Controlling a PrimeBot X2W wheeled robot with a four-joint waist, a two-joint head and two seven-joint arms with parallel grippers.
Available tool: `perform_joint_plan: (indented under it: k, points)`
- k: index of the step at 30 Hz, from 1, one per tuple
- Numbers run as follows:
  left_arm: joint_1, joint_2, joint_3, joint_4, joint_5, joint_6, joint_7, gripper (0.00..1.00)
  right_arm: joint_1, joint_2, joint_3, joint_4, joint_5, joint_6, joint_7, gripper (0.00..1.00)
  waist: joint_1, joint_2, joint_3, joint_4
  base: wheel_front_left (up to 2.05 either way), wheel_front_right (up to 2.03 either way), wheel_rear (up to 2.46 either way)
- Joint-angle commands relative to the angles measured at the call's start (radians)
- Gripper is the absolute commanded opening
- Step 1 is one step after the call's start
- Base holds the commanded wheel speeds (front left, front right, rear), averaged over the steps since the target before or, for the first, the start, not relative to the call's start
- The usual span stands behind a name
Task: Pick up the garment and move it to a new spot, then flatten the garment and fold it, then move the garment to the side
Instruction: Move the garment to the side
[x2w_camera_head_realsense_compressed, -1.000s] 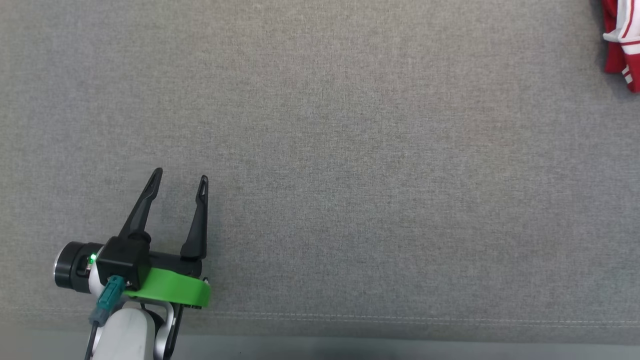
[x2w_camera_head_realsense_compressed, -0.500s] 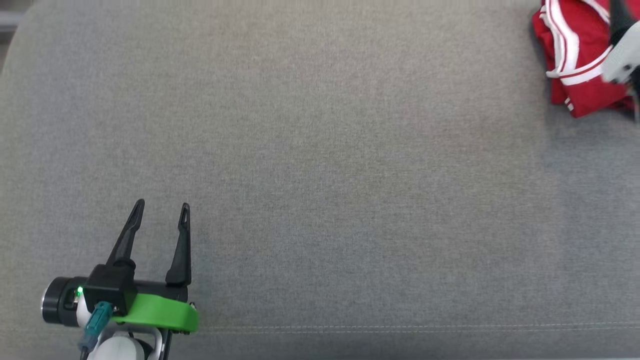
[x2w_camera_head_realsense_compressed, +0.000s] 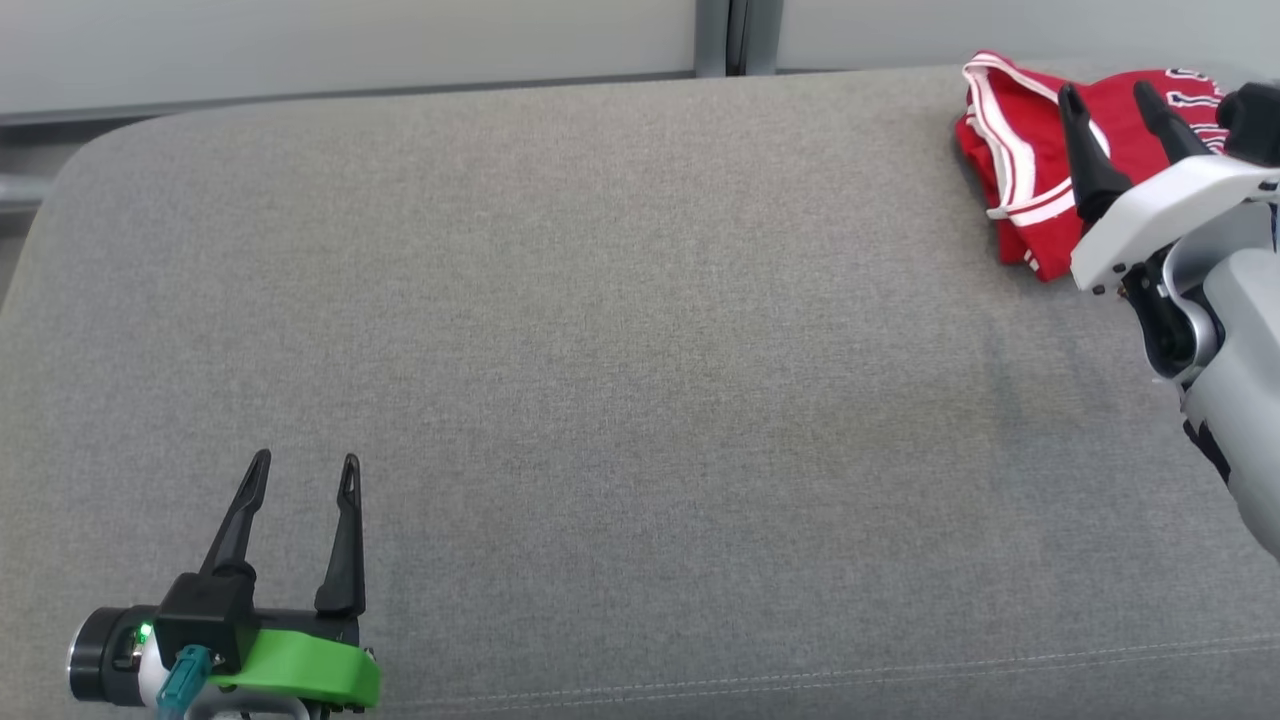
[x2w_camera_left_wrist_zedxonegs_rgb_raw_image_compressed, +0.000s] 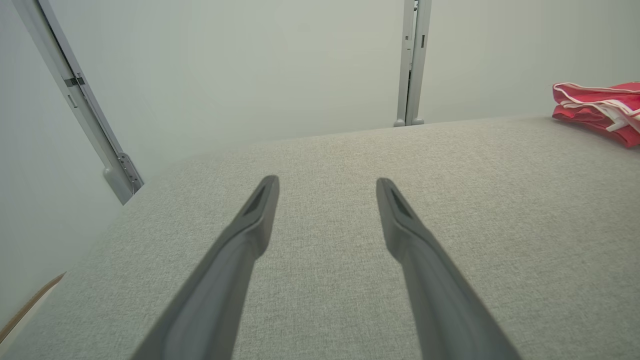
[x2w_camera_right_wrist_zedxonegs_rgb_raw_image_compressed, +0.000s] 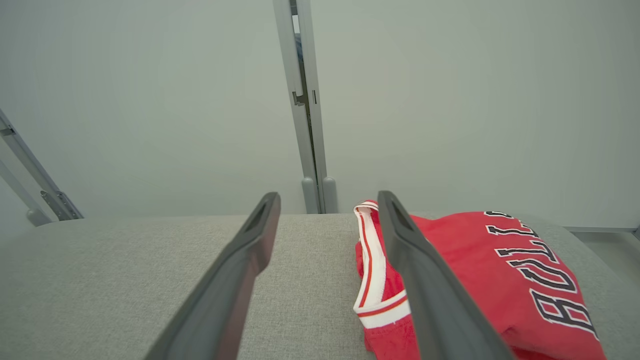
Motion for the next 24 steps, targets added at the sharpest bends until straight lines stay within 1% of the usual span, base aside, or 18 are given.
perform_joint_plan:
  k: [1,8,19,21,24]
  points:
    - [0.014,-0.001,0.007,-0.003,0.004,-0.001,-0.002,1.0,0.026,0.001,-0.014,-0.012,-0.015,-0.001,-0.004,1.0,0.0,0.0,-0.027,-0.015,0.0,0.0,0.0]
    - [0.033,0.002,0.013,0.003,0.002,-0.001,-0.002,1.0,0.178,0.029,-0.144,-0.118,-0.122,-0.001,-0.004,1.0,0.0,0.0,-0.06,-0.009,0.0,0.0,0.0]
    - [0.067,-0.007,0.034,0.007,0.006,0.009,-0.002,1.0,0.449,0.156,-0.322,-0.286,-0.32,-0.001,-0.004,1.0,0.0,0.0,-0.116,-0.006,0.0,0.0,0.0]
    - [0.076,-0.009,0.041,0.004,0.006,0.011,-0.002,1.0,0.503,0.187,-0.359,-0.326,-0.344,-0.001,-0.004,1.0,0.0,0.0,-0.125,-0.007,0.0,0.0,0.0]
    - [0.086,-0.011,0.05,-0.004,0.001,0.016,-0.002,1.0,0.581,0.213,-0.383,-0.39,-0.408,-0.001,-0.004,1.0,0.0,0.0,-0.134,-0.007,0.0,0.0,0.0]
